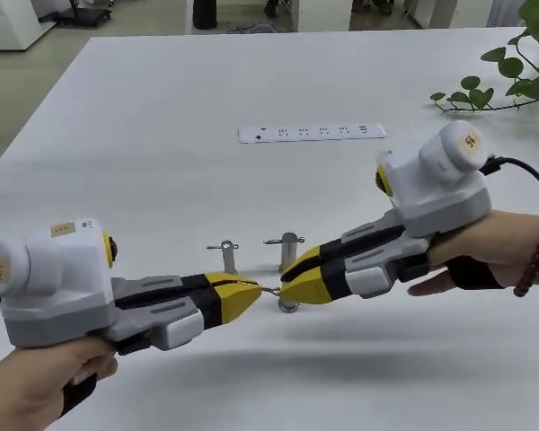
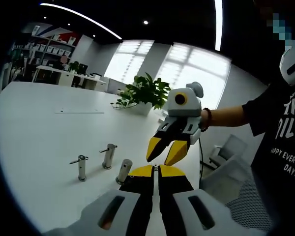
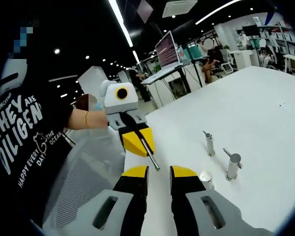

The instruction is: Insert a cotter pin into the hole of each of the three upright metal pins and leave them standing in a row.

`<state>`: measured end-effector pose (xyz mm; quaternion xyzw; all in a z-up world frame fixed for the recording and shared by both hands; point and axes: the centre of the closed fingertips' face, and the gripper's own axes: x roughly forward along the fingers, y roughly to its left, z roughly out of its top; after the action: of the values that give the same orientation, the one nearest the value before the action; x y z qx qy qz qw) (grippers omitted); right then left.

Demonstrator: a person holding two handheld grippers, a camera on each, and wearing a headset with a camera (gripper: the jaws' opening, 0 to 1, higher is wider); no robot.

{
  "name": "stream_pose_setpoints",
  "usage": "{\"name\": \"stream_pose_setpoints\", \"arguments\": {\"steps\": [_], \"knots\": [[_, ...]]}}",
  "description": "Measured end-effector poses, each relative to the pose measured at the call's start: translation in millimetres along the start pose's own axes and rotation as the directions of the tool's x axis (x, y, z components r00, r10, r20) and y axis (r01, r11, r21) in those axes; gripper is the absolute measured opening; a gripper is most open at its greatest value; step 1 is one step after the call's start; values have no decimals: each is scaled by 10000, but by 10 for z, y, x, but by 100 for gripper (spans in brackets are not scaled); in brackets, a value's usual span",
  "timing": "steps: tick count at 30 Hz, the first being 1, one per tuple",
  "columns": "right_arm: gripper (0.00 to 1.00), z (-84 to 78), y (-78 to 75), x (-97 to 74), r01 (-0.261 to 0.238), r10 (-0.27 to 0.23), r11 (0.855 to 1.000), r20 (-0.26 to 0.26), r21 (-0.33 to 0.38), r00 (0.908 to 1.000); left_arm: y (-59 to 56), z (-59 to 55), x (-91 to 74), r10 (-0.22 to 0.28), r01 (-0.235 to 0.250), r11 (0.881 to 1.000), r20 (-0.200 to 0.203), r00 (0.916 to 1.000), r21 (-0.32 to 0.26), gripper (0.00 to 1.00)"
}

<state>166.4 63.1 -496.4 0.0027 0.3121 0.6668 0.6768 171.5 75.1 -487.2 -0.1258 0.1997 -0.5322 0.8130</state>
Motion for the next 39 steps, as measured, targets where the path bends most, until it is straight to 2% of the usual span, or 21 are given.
{"name": "stream_pose_setpoints", "arguments": {"steps": [3,7,15,25,29,36,39], "knots": [[12,-24,59,3,-334,334,9994,-35,21,9994,-37,-12,3,-230,230,9997,-11,9997,-43,0],[11,-70,92,14,-571,573,9983,-119,141,9983,-110,-10,6,-622,622,9981,13,9981,-42,0],[8,-126,180,41,-1088,1095,9937,-271,278,9936,-207,-21,13,-1097,1098,9940,-65,9939,10,0],[5,-110,272,56,-1531,1537,9879,-259,263,9878,-302,1,17,-1502,1502,9886,11,9887,98,0],[0,-107,322,57,-1777,1785,9837,-295,284,9835,-298,-3,14,-1494,1495,9887,-23,9888,90,0],[0,-129,339,44,-1779,1779,9840,-652,51,9819,-327,-41,7,-1597,1599,9871,-194,9870,82,0],[0,-152,349,44,-1758,1712,9834,-927,-441,9809,-337,-77,9,-1608,1612,9869,-356,9863,78,0]]}}
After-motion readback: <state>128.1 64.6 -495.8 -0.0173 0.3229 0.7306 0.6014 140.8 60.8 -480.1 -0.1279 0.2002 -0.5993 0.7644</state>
